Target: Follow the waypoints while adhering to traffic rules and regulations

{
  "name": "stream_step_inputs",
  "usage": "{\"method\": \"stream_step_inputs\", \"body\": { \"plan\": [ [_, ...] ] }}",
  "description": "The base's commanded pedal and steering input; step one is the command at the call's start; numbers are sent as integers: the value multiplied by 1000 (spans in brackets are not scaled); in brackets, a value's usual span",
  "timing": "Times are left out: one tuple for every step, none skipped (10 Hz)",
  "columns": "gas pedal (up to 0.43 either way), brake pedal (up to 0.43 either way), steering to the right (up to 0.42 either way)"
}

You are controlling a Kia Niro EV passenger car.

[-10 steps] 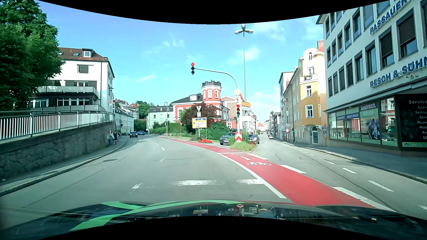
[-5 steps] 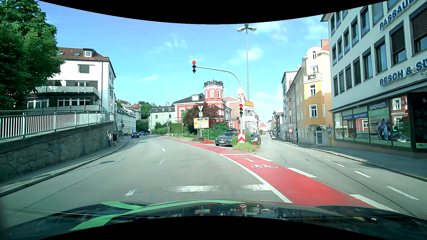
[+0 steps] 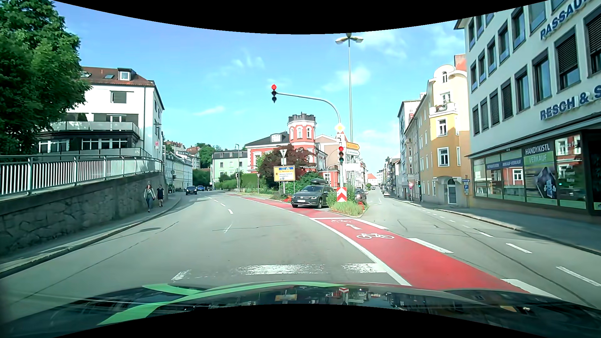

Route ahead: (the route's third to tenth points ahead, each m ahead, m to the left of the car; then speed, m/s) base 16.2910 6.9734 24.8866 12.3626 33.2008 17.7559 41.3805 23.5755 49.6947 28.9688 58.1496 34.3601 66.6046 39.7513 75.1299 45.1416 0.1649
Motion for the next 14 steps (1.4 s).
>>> {"method": "stream_step_inputs", "body": {
  "plan": [
    [0, 280, -96],
    [0, 287, -96],
    [0, 329, -97],
    [0, 378, -97],
    [0, 421, -96],
    [0, 451, -96],
    [0, 415, -96],
    [0, 335, -96],
    [0, 329, -96],
    [0, 329, -96],
    [0, 329, -96],
    [0, 329, -96],
    [0, 329, -96],
    [0, 445, -96]
  ]
}}
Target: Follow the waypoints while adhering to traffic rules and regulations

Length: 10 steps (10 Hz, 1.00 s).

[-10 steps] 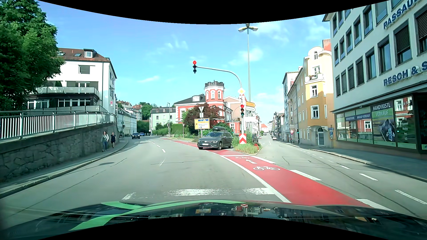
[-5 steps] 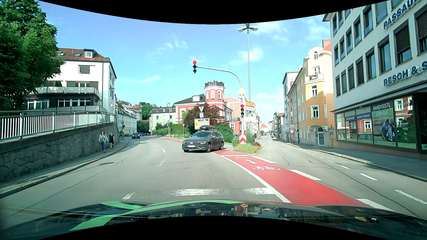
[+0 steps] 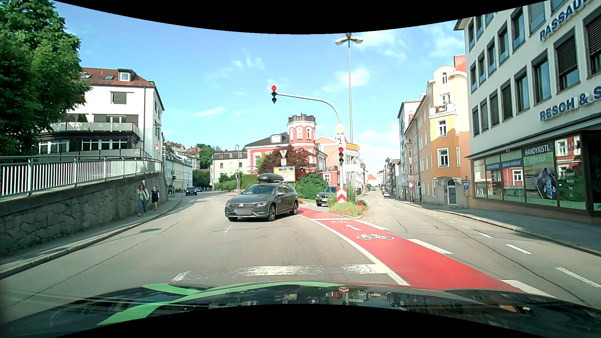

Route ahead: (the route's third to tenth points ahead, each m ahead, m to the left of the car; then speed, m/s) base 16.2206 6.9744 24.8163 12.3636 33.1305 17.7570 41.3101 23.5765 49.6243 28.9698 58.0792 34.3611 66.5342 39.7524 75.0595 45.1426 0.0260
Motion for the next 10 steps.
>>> {"method": "stream_step_inputs", "body": {
  "plan": [
    [0, 482, -96],
    [0, 476, -96],
    [0, 476, -96],
    [0, 476, -96],
    [0, 482, -97],
    [0, 488, -97],
    [0, 488, -97],
    [0, 488, -97],
    [0, 488, -97],
    [0, 476, -97]
  ]
}}
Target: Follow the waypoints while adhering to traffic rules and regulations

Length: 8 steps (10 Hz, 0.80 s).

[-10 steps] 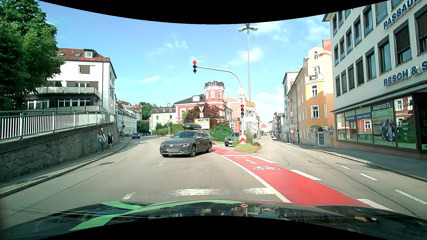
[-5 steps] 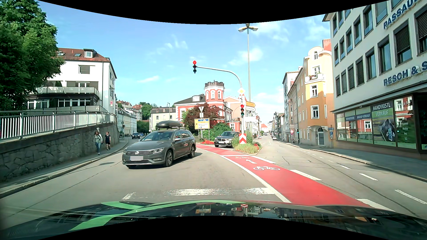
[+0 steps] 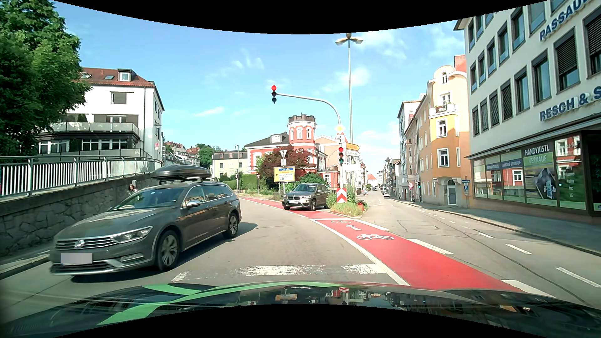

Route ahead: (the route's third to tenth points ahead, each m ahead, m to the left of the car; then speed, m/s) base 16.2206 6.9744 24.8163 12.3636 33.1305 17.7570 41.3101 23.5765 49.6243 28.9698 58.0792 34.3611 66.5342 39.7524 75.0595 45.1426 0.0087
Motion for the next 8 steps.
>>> {"method": "stream_step_inputs", "body": {
  "plan": [
    [0, 470, -97],
    [0, 476, -97],
    [0, 482, -97],
    [0, 482, -97],
    [0, 476, -97],
    [0, 470, -97],
    [0, 463, -97],
    [0, 457, -97]
  ]
}}
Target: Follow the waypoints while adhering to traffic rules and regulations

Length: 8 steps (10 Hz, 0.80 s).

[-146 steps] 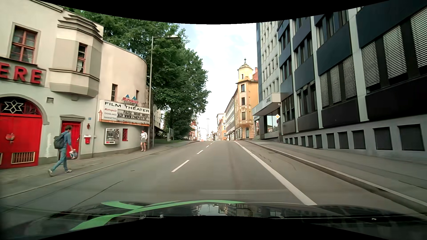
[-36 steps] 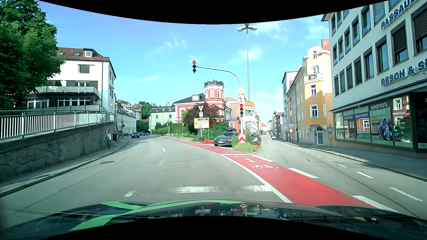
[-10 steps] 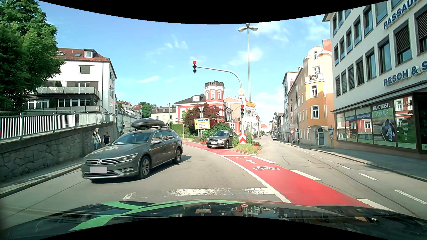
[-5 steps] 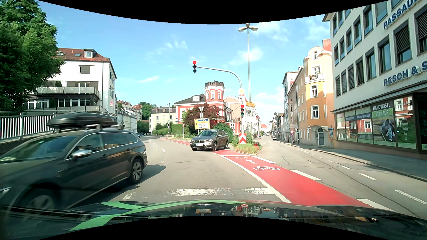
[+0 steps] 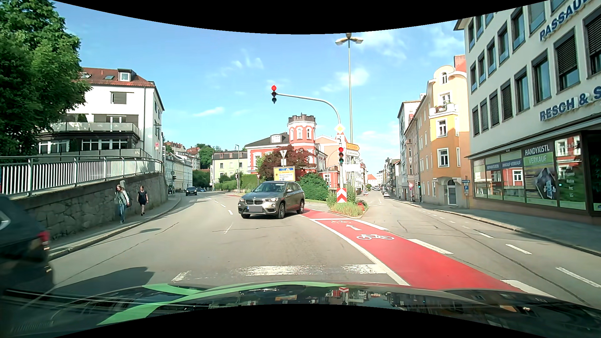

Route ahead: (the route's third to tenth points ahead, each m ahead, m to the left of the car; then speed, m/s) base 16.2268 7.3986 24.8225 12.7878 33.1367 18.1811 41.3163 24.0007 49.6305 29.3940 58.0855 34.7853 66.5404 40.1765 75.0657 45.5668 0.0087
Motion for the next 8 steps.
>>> {"method": "stream_step_inputs", "body": {
  "plan": [
    [0, 457, -97],
    [0, 457, -97],
    [0, 457, -97],
    [0, 457, -97],
    [0, 457, -97],
    [0, 451, -97],
    [0, 451, -97],
    [0, 457, -97]
  ]
}}
